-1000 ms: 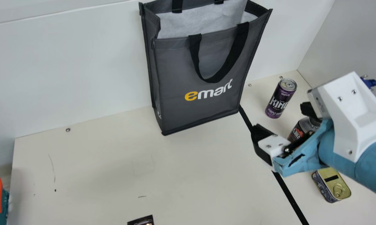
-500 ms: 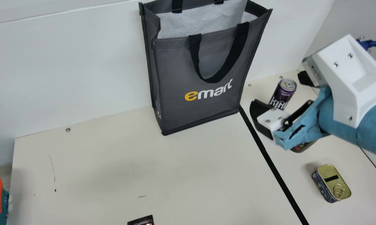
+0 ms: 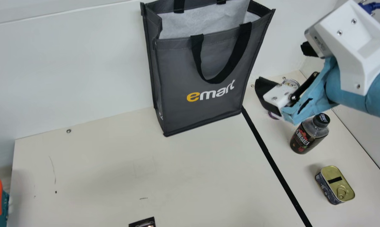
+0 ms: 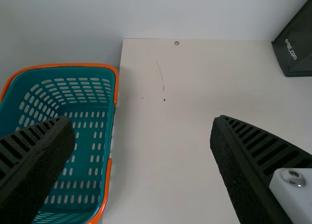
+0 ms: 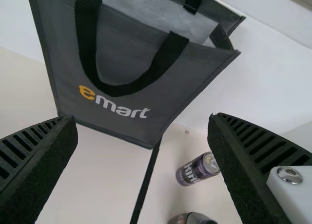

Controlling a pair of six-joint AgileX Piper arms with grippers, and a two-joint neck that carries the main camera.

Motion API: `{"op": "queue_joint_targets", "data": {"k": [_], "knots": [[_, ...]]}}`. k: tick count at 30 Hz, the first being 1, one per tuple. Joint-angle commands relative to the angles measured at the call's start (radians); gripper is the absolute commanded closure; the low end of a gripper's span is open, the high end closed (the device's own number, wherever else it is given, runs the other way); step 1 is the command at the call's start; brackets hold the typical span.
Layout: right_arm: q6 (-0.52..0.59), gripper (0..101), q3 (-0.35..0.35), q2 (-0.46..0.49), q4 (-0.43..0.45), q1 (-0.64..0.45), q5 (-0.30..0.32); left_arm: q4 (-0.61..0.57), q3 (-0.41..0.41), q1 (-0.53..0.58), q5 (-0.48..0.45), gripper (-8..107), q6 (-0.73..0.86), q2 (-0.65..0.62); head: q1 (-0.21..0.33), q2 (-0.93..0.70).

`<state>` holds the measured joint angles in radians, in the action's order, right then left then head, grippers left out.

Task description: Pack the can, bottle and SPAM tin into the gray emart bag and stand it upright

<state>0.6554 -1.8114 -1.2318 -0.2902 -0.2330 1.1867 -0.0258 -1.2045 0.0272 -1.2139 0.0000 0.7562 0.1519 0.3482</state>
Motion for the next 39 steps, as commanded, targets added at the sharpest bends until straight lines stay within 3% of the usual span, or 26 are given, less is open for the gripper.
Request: {"op": "queue_joint_targets", "data": {"k": [1,11,39], "knots": [[0.022,6,-0.028,-0.017,-0.01,-0.006,0.006,0.0,0.0,0.0,0.0,9,0.0,0.0,0.023,0.001],[0.109,6,-0.143,-0.109,-0.037,-0.017,0.033,0.0,0.0,0.0,0.0,9,0.0,0.0,0.023,0.001],[0.371,6,-0.38,-0.363,-0.123,0.028,0.033,0.0,0.0,0.0,0.0,9,0.0,0.0,0.023,0.001]]}}
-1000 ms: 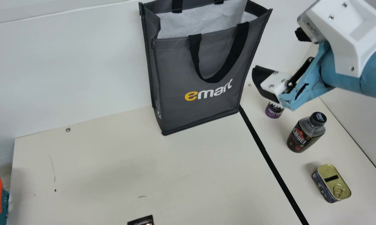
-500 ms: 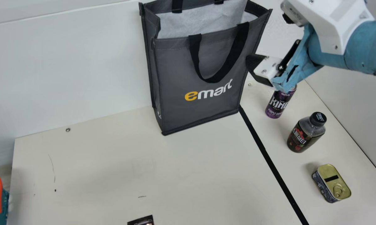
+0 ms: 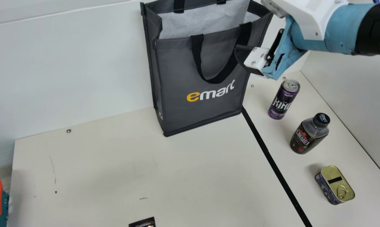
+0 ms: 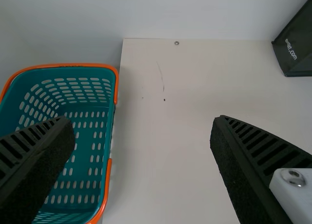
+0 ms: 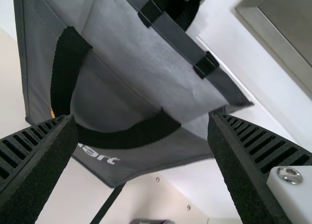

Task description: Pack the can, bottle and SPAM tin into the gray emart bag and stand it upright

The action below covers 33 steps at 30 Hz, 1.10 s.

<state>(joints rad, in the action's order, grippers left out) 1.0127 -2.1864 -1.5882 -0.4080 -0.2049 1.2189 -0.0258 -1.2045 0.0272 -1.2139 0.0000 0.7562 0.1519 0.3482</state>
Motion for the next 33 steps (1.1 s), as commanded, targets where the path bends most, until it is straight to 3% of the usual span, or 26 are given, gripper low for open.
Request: {"op": "queue_joint_targets", "data": {"k": [1,21,33], "knots": [[0.024,6,-0.013,-0.015,-0.01,0.003,0.001,0.0,0.0,0.0,0.0,9,0.0,0.0,0.023,0.001],[0.171,6,-0.131,-0.178,-0.081,0.056,0.001,0.0,0.0,0.0,0.0,9,0.0,0.0,0.023,0.001],[0.248,6,-0.139,-0.256,-0.096,0.067,0.001,0.0,0.0,0.0,0.0,9,0.0,0.0,0.023,0.001]]}}
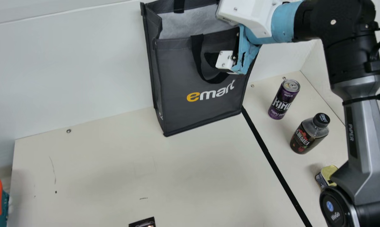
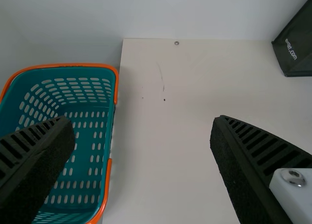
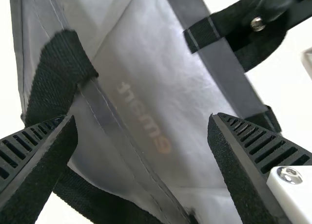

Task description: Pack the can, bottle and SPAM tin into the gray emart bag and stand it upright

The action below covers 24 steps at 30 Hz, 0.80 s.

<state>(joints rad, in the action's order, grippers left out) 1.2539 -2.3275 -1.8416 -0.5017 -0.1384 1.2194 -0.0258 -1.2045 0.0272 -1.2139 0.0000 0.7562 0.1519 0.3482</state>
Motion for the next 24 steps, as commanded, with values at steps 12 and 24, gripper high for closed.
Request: {"op": "queue_joint_targets", "data": {"k": [12,24], "knots": [[0.063,6,0.022,-0.056,-0.011,-0.004,0.001,0.0,0.0,0.0,0.0,9,0.0,0.0,0.023,0.001],[0.106,80,0.048,-0.077,-0.038,-0.006,0.001,0.0,0.0,0.0,0.0,9,0.0,0.0,0.023,0.001]]}}
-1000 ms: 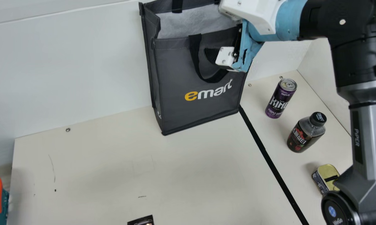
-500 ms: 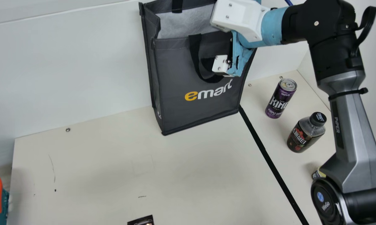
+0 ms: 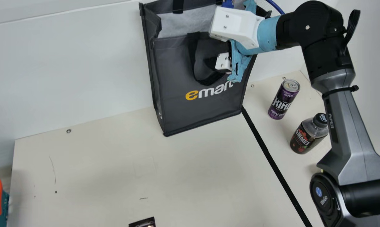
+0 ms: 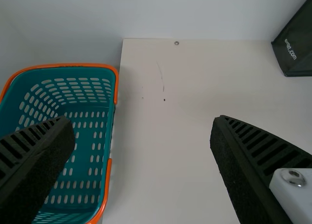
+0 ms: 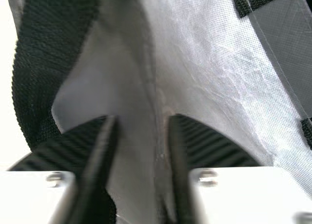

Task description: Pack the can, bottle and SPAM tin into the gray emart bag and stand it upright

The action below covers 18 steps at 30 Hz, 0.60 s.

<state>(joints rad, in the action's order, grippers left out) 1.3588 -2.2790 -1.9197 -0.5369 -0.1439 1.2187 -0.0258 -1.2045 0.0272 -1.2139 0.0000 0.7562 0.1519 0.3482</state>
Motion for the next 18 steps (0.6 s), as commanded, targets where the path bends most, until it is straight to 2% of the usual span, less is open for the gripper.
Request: {"op": "queue_joint_targets", "data": {"k": [1,3,4,18], "knots": [[0.002,87,-0.001,0.002,-0.005,0.001,0.001,0.0,0.0,0.0,0.0,9,0.0,0.0,0.023,0.001],[0.005,100,0.0,0.004,-0.008,0.001,0.001,0.0,0.0,0.0,0.0,9,0.0,0.0,0.023,0.001],[0.005,101,0.0,0.006,-0.009,0.002,0.001,0.0,0.0,0.0,0.0,9,0.0,0.0,0.023,0.001],[-0.021,101,0.033,0.091,0.009,0.014,0.001,0.0,0.0,0.0,0.0,9,0.0,0.0,0.023,0.001]]}}
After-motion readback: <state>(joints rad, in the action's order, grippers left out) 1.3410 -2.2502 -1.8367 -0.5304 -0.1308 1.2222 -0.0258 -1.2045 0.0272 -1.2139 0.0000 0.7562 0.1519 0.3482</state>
